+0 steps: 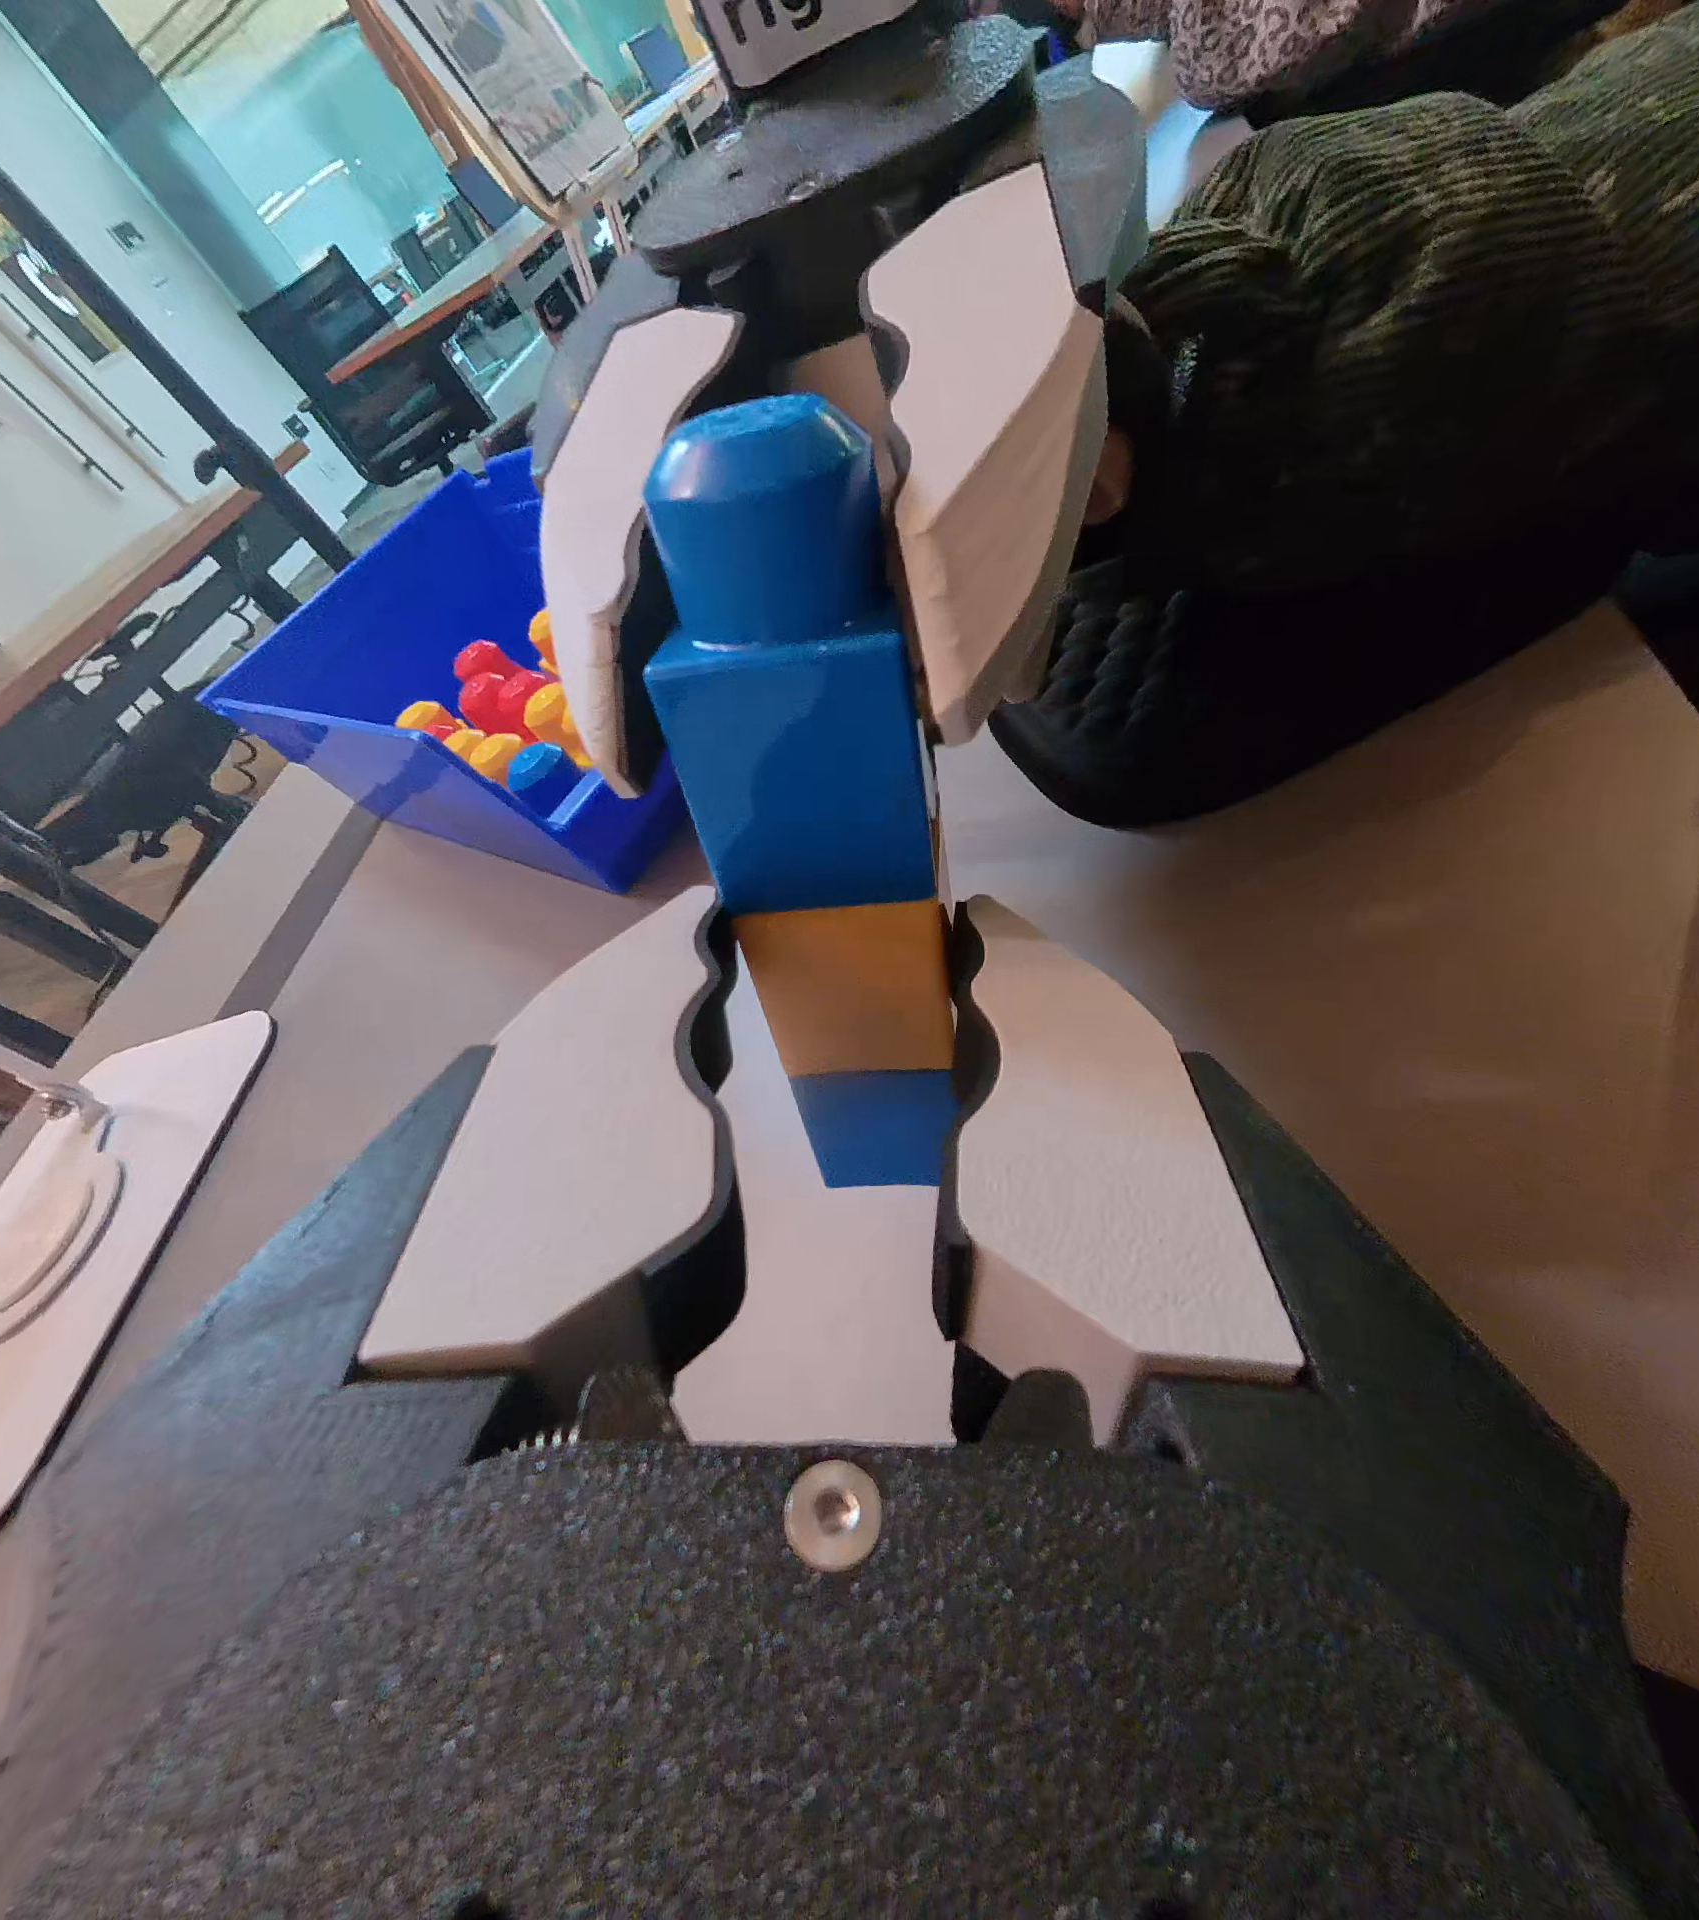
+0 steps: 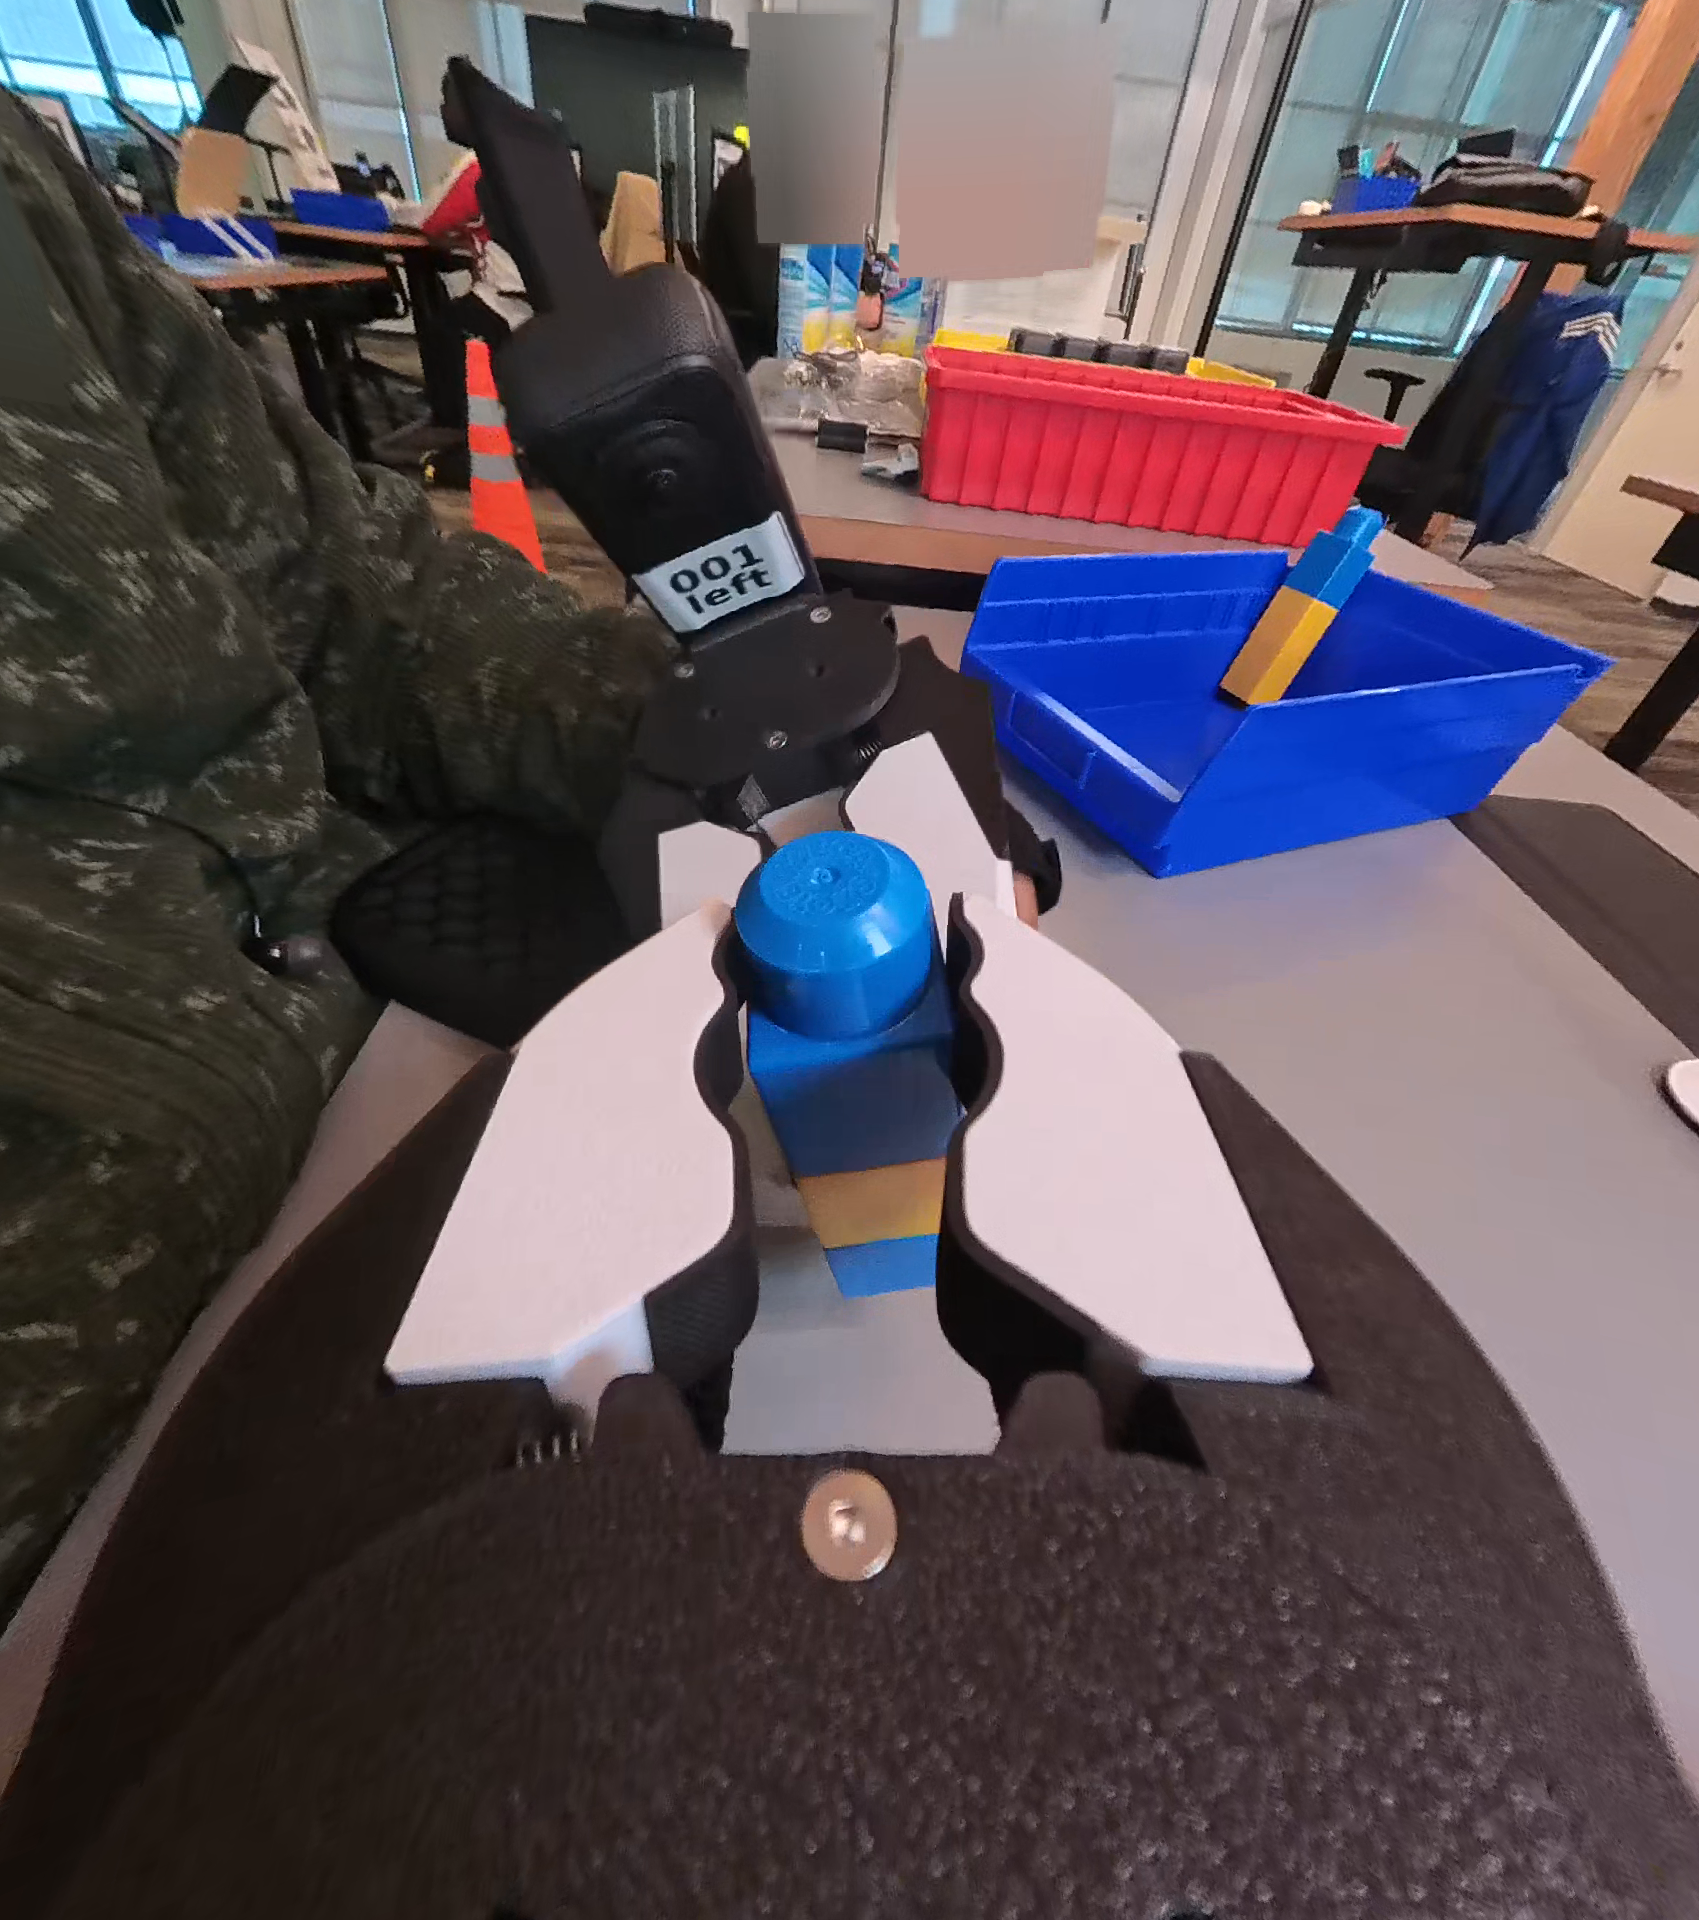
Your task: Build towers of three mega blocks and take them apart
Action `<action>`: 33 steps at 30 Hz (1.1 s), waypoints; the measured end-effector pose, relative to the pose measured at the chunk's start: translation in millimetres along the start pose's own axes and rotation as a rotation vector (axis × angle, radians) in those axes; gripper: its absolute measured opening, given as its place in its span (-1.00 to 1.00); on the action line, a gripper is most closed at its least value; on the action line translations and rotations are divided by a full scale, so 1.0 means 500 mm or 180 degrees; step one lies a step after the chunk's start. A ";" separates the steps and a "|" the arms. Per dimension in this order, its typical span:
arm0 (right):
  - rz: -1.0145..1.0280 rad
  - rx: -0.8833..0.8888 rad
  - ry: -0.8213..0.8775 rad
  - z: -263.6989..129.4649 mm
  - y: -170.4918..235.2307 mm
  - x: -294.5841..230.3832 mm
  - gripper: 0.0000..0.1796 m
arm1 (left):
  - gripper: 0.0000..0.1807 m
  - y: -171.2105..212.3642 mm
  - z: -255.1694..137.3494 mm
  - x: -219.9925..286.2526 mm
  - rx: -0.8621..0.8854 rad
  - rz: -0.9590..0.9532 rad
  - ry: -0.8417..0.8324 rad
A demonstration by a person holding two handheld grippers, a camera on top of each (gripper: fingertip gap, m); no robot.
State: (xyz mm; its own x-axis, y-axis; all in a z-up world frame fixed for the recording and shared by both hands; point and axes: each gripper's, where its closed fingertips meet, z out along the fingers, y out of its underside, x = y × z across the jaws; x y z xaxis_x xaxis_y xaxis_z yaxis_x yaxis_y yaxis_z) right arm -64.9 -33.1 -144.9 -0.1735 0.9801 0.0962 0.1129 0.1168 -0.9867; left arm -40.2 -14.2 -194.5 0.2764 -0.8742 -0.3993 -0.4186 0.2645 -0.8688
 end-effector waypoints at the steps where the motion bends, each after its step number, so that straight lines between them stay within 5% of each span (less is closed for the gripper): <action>1: -0.0008 -0.0002 0.0019 -0.001 -0.001 0.002 -0.59 | -0.57 0.001 -0.001 -0.002 -0.0014 -0.0018 -0.0005; 9: -0.0161 -0.0123 0.0361 -0.012 0.000 0.026 -0.55 | -0.59 0.040 -0.001 -0.012 -0.0359 0.0052 -0.0050; 16: -0.0296 -0.0306 0.0428 -0.019 0.013 0.026 -1.00 | -0.59 0.057 -0.002 -0.011 -0.0502 0.0120 -0.0026; 18: -0.0315 -0.0300 0.0532 -0.026 0.011 0.035 -1.00 | -0.59 0.052 -0.006 -0.015 -0.0468 0.0066 -0.0028; 24: -0.0306 -0.0482 0.0503 -0.012 0.033 0.031 -0.54 | -0.59 0.059 -0.006 -0.020 -0.0542 0.0182 -0.0109; 33: -0.0352 -0.0675 0.0507 -0.004 0.047 0.023 -0.71 | -0.60 0.053 -0.006 -0.009 -0.0480 0.0163 -0.0001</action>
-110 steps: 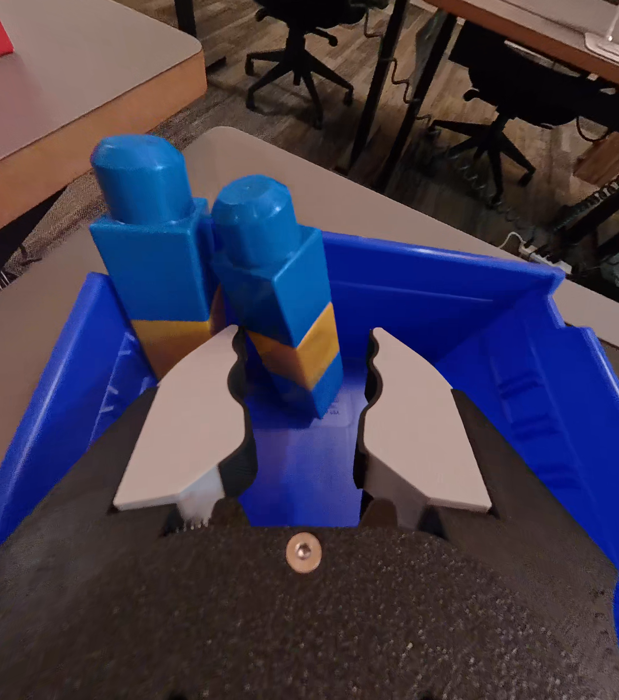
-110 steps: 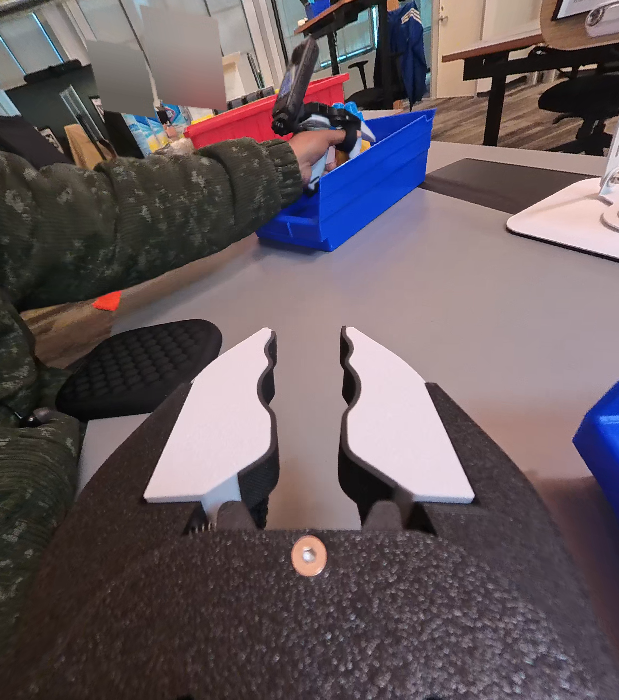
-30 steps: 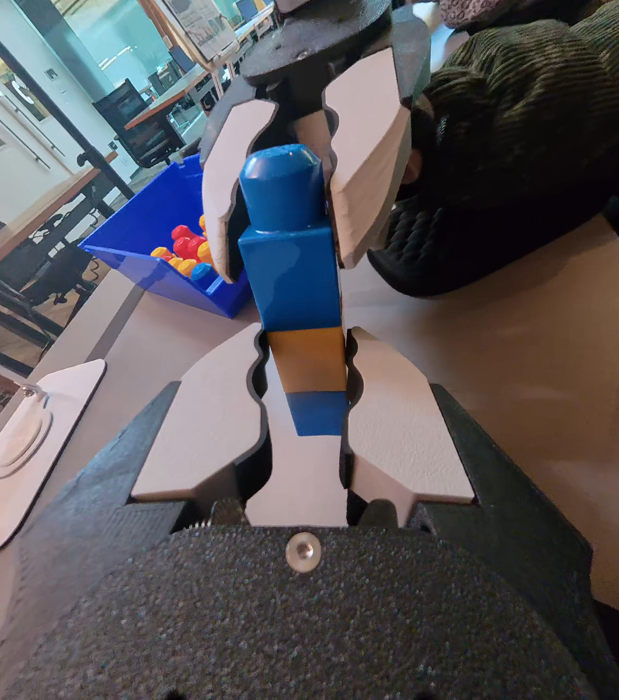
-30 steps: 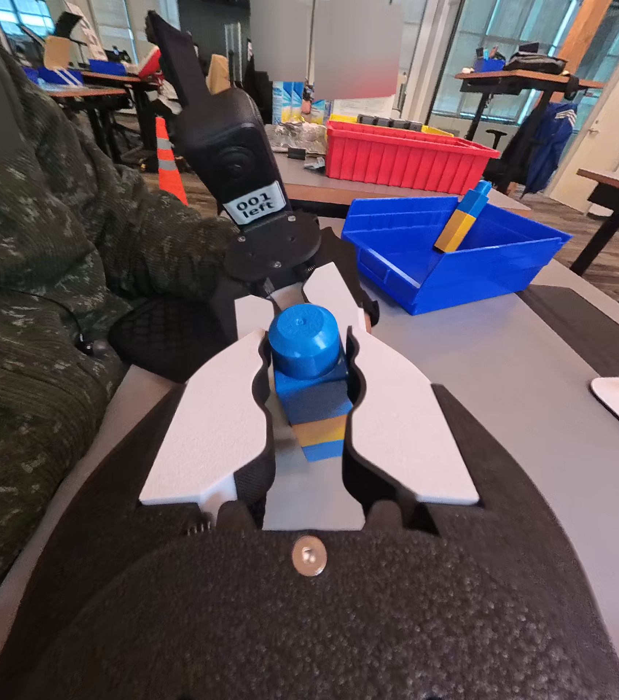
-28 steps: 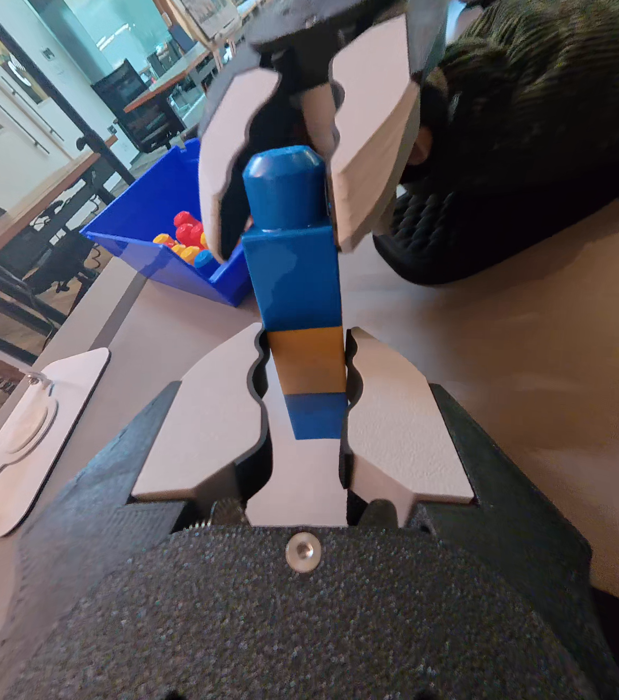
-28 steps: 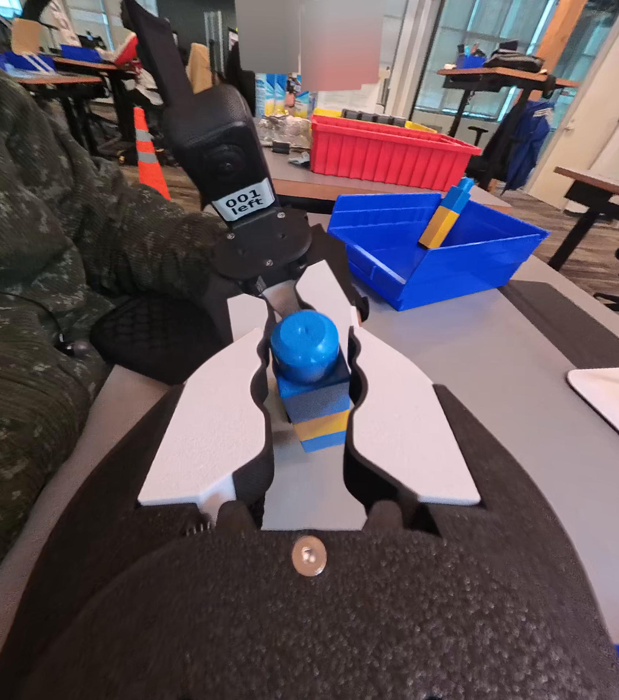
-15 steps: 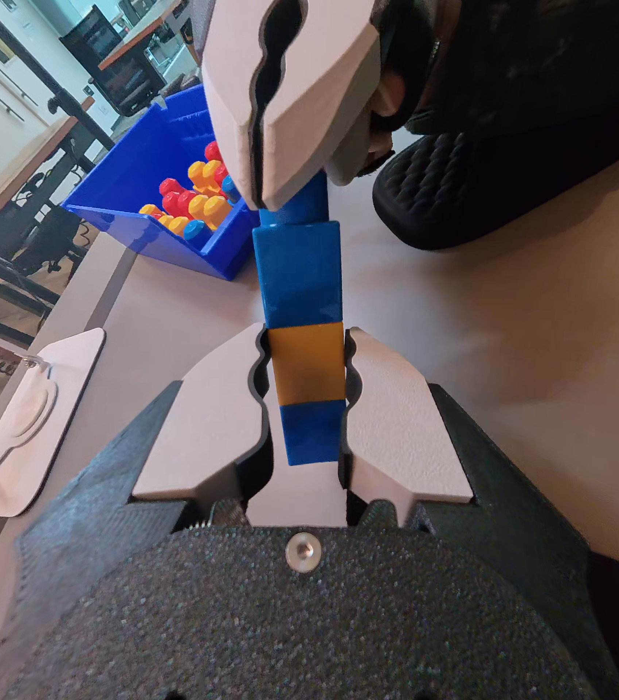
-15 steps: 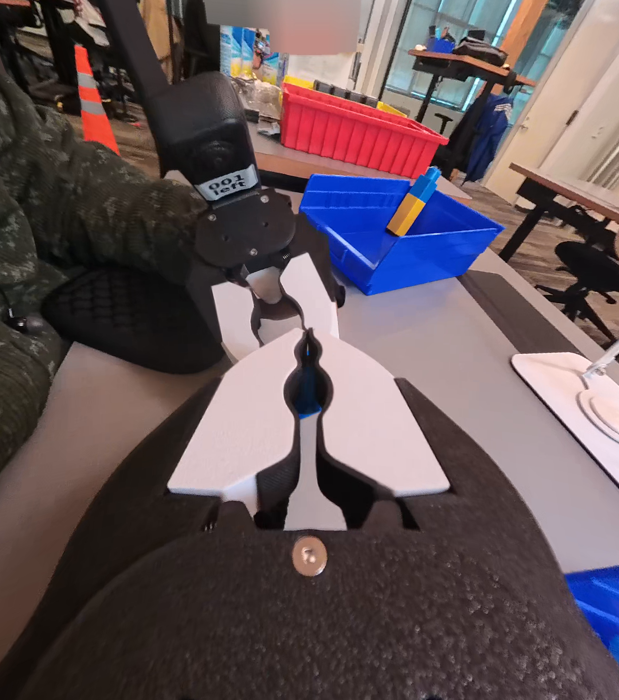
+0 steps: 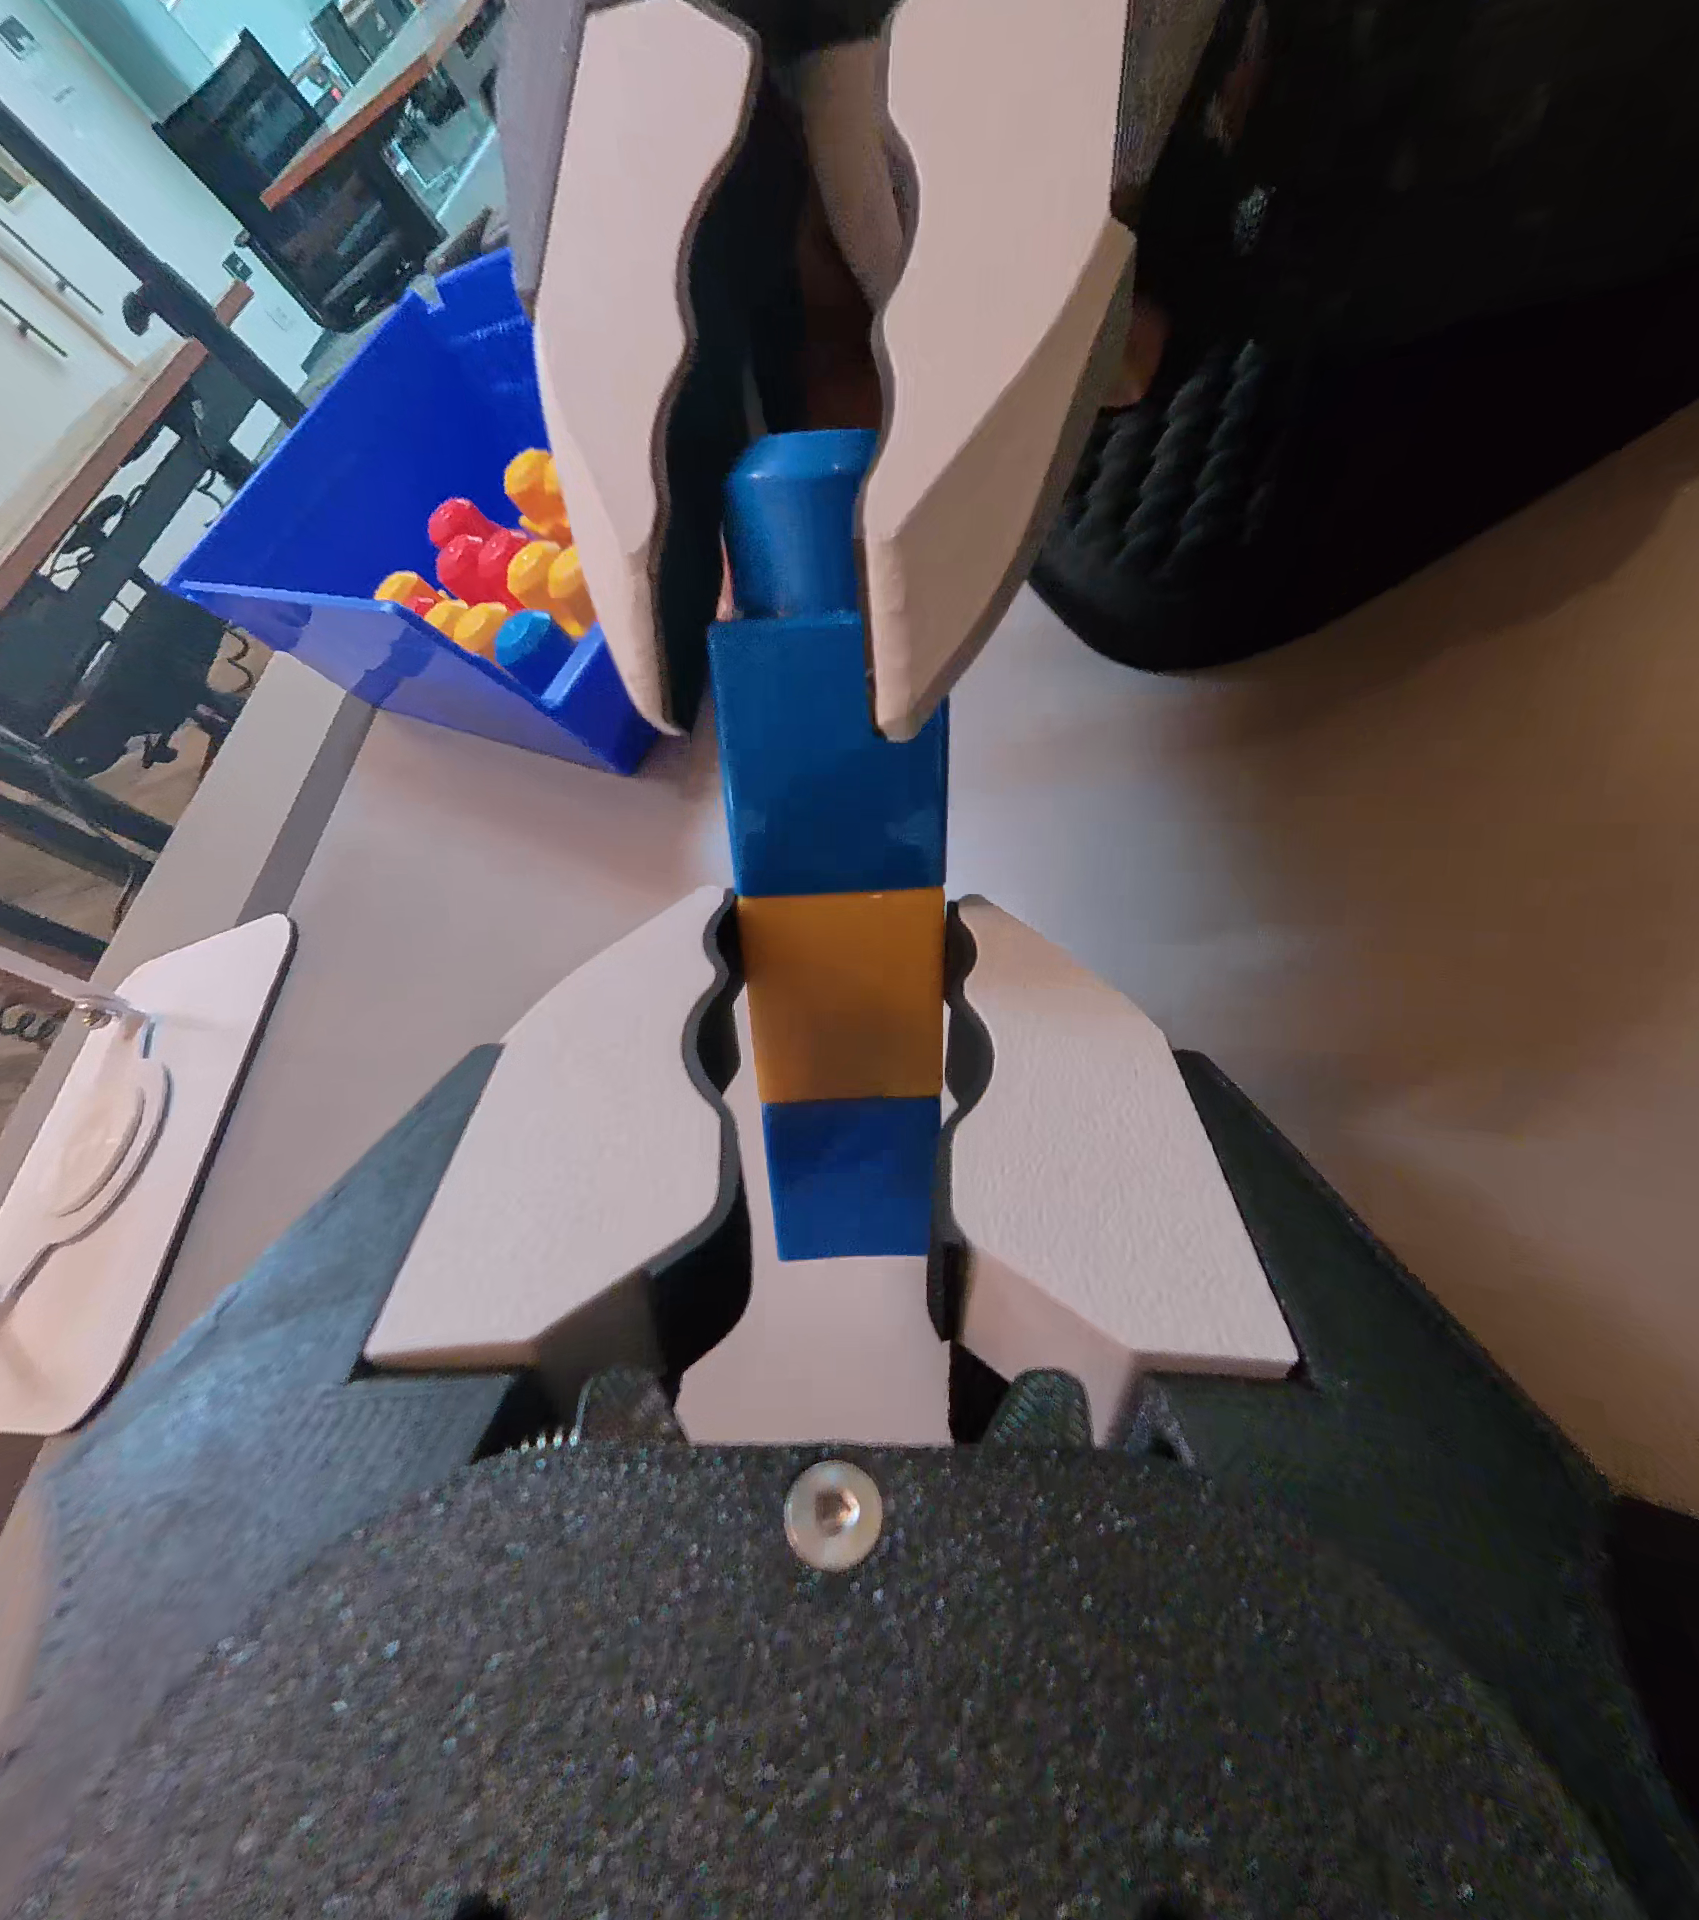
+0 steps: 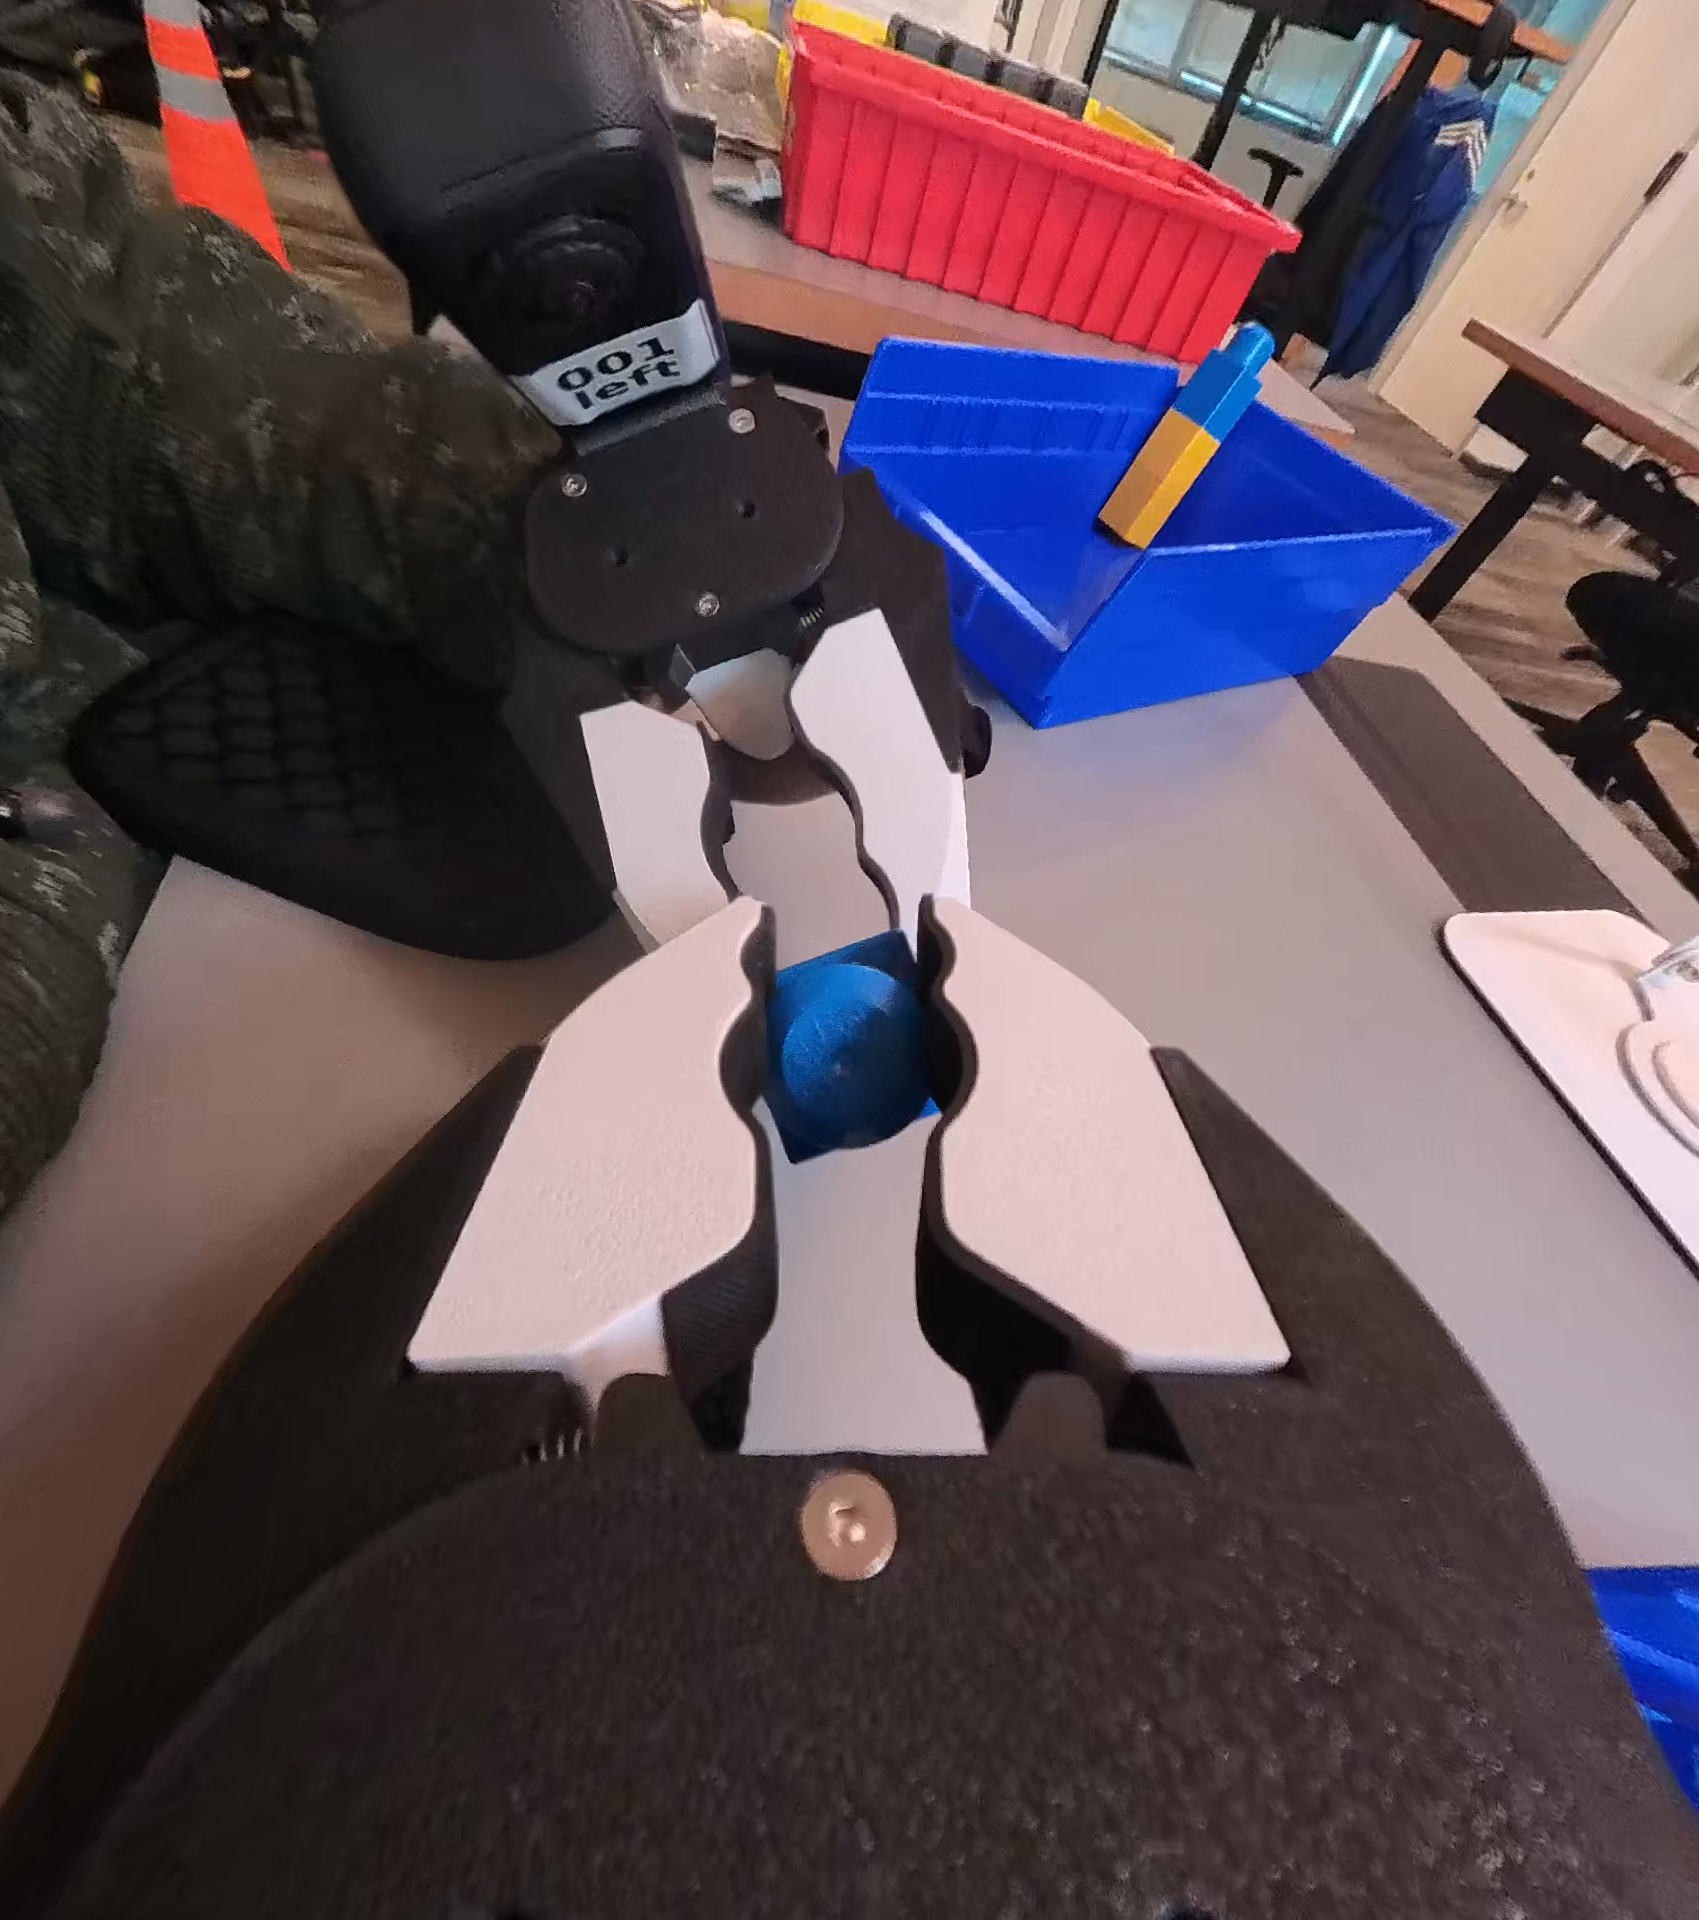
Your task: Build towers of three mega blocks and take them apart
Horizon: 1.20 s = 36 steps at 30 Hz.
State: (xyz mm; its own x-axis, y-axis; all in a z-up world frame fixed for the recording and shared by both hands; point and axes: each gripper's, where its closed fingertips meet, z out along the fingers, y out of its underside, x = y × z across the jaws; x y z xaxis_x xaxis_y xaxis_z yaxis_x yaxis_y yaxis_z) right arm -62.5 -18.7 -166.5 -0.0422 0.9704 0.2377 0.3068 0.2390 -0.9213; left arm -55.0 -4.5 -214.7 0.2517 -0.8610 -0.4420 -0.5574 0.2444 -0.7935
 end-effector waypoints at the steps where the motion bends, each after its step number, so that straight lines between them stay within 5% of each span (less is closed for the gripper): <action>1: 0.0011 0.0018 -0.0008 -0.003 -0.003 -0.001 -0.71 | -0.60 -0.004 -0.002 0.001 0.0033 -0.0018 0.0023; 8: 0.0033 0.0132 -0.0020 -0.010 -0.020 -0.003 -0.72 | -0.60 -0.015 -0.014 0.000 0.0135 -0.0015 0.0084; 12: 0.0220 0.0661 0.0022 -0.063 -0.072 0.017 -0.72 | -0.60 0.051 -0.018 -0.029 -0.0265 0.0023 -0.0091; 25: 0.0526 0.1059 0.1075 -0.143 -0.070 0.138 -0.72 | -0.60 0.023 -0.037 -0.097 0.0343 -0.0535 -0.0592; 36: 0.1098 0.0126 0.2541 -0.328 0.026 0.349 -0.72 | -0.60 0.016 -0.062 -0.145 0.0712 -0.1059 -0.0889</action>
